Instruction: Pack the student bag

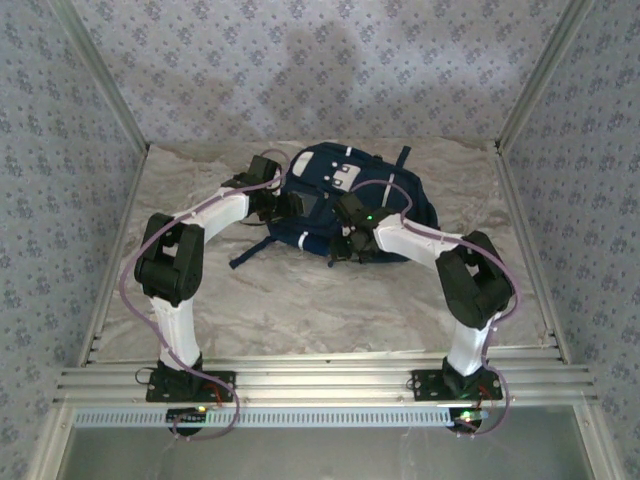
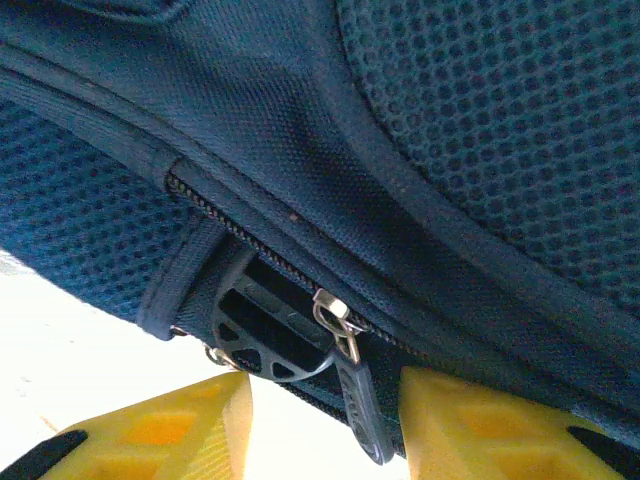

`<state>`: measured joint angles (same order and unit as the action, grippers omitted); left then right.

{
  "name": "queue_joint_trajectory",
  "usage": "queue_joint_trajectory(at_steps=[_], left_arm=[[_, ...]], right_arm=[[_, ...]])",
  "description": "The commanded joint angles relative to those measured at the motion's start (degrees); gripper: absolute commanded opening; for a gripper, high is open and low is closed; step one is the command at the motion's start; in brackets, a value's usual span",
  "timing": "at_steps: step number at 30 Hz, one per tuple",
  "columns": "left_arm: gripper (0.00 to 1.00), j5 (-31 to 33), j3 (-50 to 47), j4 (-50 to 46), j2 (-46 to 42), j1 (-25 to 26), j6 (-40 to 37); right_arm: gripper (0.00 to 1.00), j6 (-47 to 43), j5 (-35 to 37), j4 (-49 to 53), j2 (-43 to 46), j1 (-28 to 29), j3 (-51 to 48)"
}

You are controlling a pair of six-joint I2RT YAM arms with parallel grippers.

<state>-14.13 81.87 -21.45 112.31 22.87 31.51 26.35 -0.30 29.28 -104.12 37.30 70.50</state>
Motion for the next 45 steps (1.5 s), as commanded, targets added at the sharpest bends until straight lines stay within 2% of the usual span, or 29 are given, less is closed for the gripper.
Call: queue_joint_trajectory(at_steps=[1,3,9,10,13,19,27,31,35,38,45], left_arm=[[0.53,2.00,-0.01,-3.50,1.86,-0.99,-0.75],[0.53,2.00,0.12,-3.60,1.84,-0.99,-0.75],[0.53,2.72,0.58,-4.03,2.27,-1.24,-1.12],[0.53,2.78,0.74,-4.01,2.58,-1.34,-1.17],[0.53,3.54,1.32,-4.10,3.83,-1.76,-1.75],[0.53,4.93,2.77,-5.53,5.90,-3.59,-3.53],[0.53,6.32,4.06,-6.51,6.60,-5.20,-4.99],[0.53,6.97,5.65,-7.58,7.08,-5.71,-5.56],[0.53,5.39,6.26,-8.49,5.68,-5.73,-4.87],[0.53,1.55,4.09,-7.86,1.48,-5.65,-2.71],[0.56,-3.37,-9.43,-1.22,-13.74,-5.47,6.73]], right_arm=[[0.42,0.21,2.06,-0.83,-1.31,0.62,0.88],[0.34,0.28,2.73,-0.93,-1.44,0.63,0.52],[0.02,-0.16,2.60,-0.15,0.94,0.58,-0.36],[0.00,-0.99,1.94,0.70,1.55,0.59,-0.32],[0.00,-5.03,1.40,4.35,2.85,0.08,-0.08],[0.00,-11.57,-0.63,12.05,5.00,-5.91,-0.78],[0.00,-18.94,-1.44,17.24,6.77,-13.50,-1.51],[0.00,-19.60,-4.47,17.09,7.20,-14.66,-1.04],[0.00,-14.94,-13.42,13.75,6.52,-11.92,-0.29],[0.00,-8.84,-20.47,7.74,5.37,-9.26,-0.35],[0.00,8.74,-30.39,-12.36,1.78,-5.52,-0.58]])
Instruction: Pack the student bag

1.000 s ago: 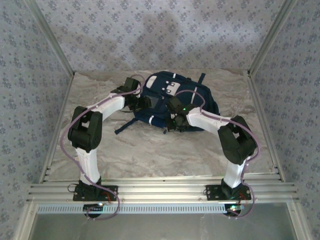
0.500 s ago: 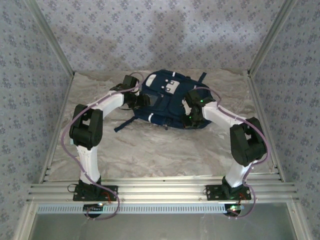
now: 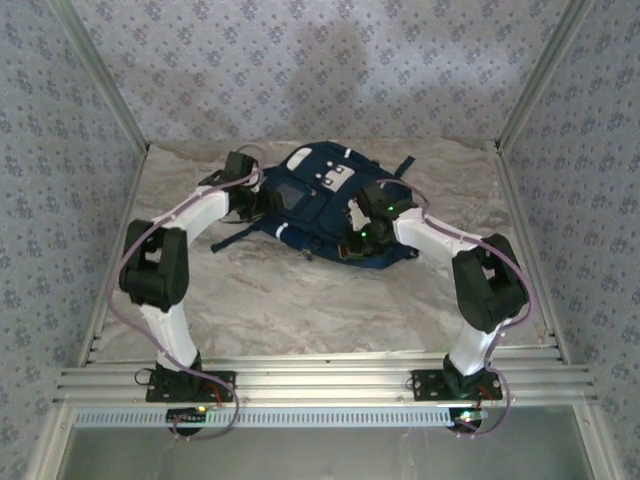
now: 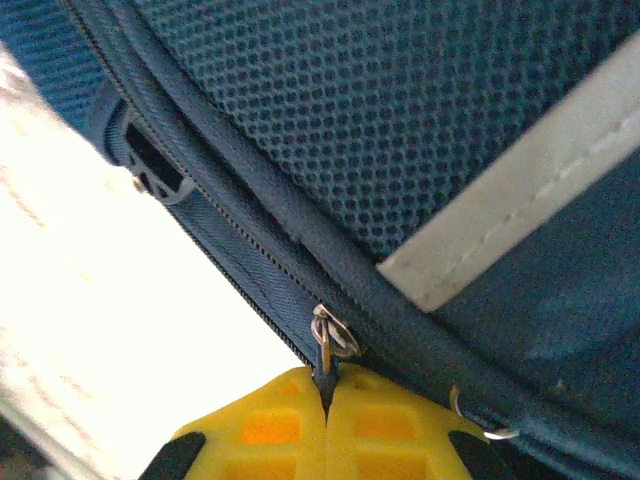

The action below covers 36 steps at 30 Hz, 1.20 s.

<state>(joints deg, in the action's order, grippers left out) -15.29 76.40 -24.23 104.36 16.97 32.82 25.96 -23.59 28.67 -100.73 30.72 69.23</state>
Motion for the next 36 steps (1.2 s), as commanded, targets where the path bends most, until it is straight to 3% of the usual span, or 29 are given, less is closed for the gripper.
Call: queue_joint_trajectory(at_steps=[1,9,19,26,29,36], left_arm=[[0.56,-3.19,-7.02,3.39,-7.67,0.52,7.73],[0.58,-4.40,-24.81,18.83,-15.81,4.07,24.46],[0.57,-1.41,-32.67,33.37,-15.18,6.72,36.62],[0.57,2.51,-35.27,36.37,-20.03,6.80,38.25],[0.62,4.63,-36.58,37.24,-21.65,6.82,38.60],[0.62,2.46,-35.11,43.77,-15.60,7.61,40.37]], right_arm=[[0.00,10.31,-7.51,-13.10,-2.47,1.58,1.76],[0.00,11.88,-8.72,-14.33,-8.84,4.75,11.83],[0.00,15.09,-8.84,-18.40,-9.68,5.40,12.27],[0.00,15.44,-8.79,-18.77,-9.32,4.78,10.79],[0.00,15.49,-9.04,-19.05,-9.39,4.87,11.09],[0.00,16.70,-10.53,-20.41,-9.64,5.36,11.34]])
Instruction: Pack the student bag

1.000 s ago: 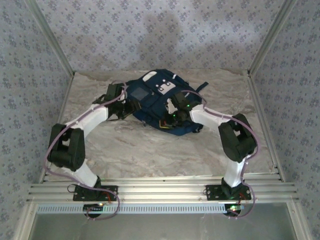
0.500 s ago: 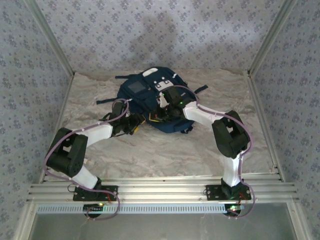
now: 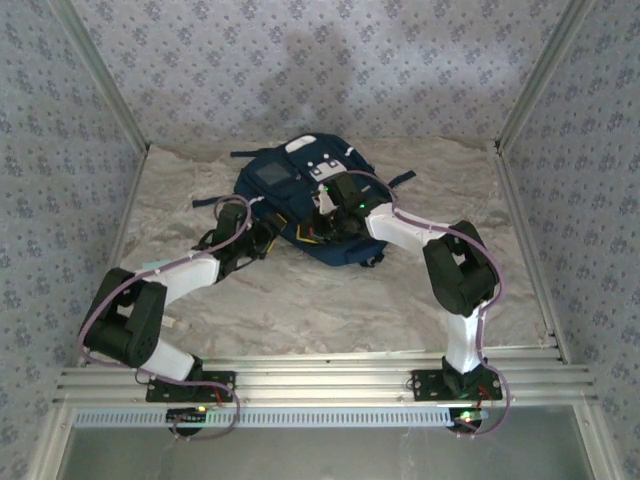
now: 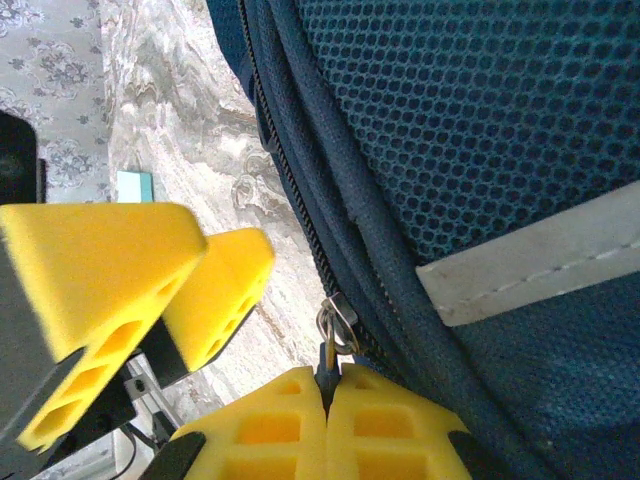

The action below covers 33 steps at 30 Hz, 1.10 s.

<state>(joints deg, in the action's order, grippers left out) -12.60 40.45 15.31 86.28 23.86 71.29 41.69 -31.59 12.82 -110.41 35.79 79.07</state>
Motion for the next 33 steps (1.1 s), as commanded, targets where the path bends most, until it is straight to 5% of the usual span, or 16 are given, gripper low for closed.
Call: queue_joint_trajectory(at_steps=[1,7,15,25,33], left_arm=[[0.62,-0.23,1.02,5.11,3.39,0.90,2.25],[0.53,-0.23,1.28,9.86,6.95,1.79,4.11],[0.00,2.20,1.88,10.47,9.51,1.27,2.22],[0.00,1.19,1.61,3.93,4.67,-3.86,-5.07],[0.00,-0.87,2.34,-0.64,1.12,-6.70,-8.80]], right_arm=[[0.00,1.57,-2.91,-5.38,0.17,0.30,1.22],[0.00,3.60,-4.17,-7.77,0.90,0.42,-0.22],[0.00,0.15,-4.89,-2.20,2.36,0.07,-0.95],[0.00,-18.27,-3.00,23.08,7.12,-6.98,-0.27],[0.00,-28.98,8.13,35.16,9.03,-13.58,1.50]])
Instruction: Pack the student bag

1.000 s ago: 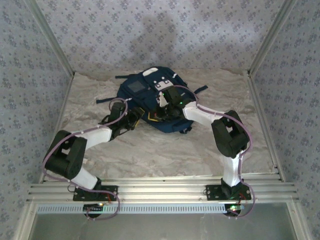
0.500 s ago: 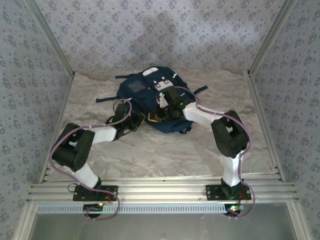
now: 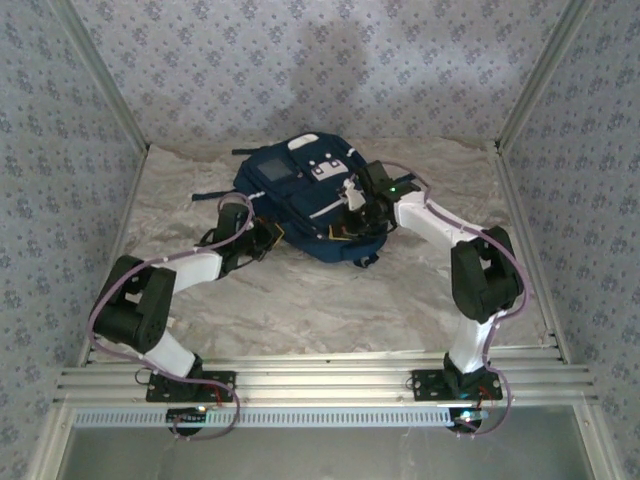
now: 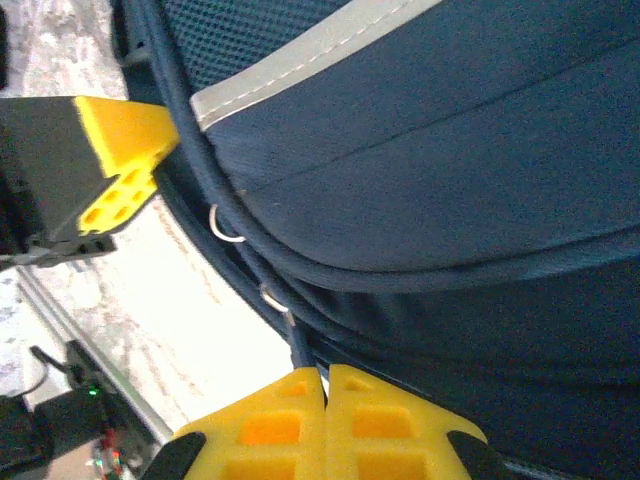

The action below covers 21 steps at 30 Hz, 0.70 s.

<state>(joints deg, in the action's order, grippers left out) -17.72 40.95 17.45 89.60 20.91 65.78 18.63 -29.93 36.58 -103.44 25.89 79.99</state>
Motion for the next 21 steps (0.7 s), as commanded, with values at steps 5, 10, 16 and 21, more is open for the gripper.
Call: queue_joint_trajectory(at_steps=[5,10,16,21], left_arm=[[0.00,4.09,3.34,-6.18,-2.34,-4.24,-6.11],[0.00,2.60,3.27,-6.85,-2.27,-4.72,-6.71],[0.53,1.57,2.40,-10.63,-2.52,-4.47,-7.95],[0.70,0.75,1.00,-16.07,-7.00,-4.25,-8.19]], right_arm=[[0.00,-9.26,11.13,11.97,1.84,-5.19,2.29],[0.00,-9.15,10.40,10.22,2.01,-4.91,3.85],[0.00,-8.44,9.85,8.86,0.76,0.11,6.47],[0.07,-9.80,12.16,8.18,-2.22,4.31,11.25]])
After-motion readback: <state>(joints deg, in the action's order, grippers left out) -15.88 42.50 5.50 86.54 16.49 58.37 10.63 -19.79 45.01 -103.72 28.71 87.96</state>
